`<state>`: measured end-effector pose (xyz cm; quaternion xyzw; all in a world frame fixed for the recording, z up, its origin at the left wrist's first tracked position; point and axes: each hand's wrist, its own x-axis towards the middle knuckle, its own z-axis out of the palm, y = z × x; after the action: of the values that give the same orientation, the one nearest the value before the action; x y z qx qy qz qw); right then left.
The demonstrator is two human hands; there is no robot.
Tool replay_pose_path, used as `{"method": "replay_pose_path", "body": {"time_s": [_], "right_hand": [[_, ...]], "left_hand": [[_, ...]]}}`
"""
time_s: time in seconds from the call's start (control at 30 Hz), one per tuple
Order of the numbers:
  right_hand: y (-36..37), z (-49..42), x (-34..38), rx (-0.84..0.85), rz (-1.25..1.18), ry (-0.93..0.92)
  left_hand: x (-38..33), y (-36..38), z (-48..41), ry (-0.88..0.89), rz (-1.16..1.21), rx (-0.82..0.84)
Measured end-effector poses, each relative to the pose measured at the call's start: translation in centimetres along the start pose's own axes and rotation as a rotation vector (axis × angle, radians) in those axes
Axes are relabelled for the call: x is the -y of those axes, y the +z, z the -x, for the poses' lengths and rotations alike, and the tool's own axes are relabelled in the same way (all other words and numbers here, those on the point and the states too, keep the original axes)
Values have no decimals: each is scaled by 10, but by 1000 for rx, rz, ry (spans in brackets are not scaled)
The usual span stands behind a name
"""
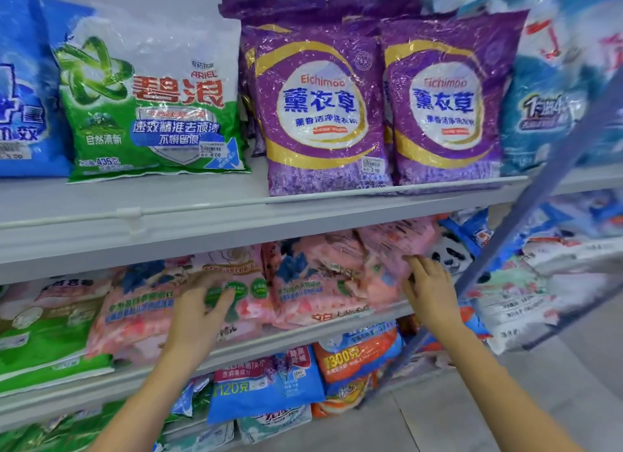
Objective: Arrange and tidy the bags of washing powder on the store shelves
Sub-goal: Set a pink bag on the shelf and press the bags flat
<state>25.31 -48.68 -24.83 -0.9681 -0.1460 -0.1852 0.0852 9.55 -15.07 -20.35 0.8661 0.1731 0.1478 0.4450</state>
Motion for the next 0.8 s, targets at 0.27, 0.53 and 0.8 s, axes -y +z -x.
{"method": "replay_pose_path", "body": {"time_s": [0.27, 0.53, 0.8], "right_hand": [[21, -31, -40, 277, -1026, 705], [53, -60, -36, 512, -1732, 1079], [46, -54, -60, 603, -2257, 1031]], "left_hand": [[-45, 80, -11, 18, 16, -68], [-112, 199, -23, 170, -143, 155], [-142, 256, -32, 260, -669, 186]]}}
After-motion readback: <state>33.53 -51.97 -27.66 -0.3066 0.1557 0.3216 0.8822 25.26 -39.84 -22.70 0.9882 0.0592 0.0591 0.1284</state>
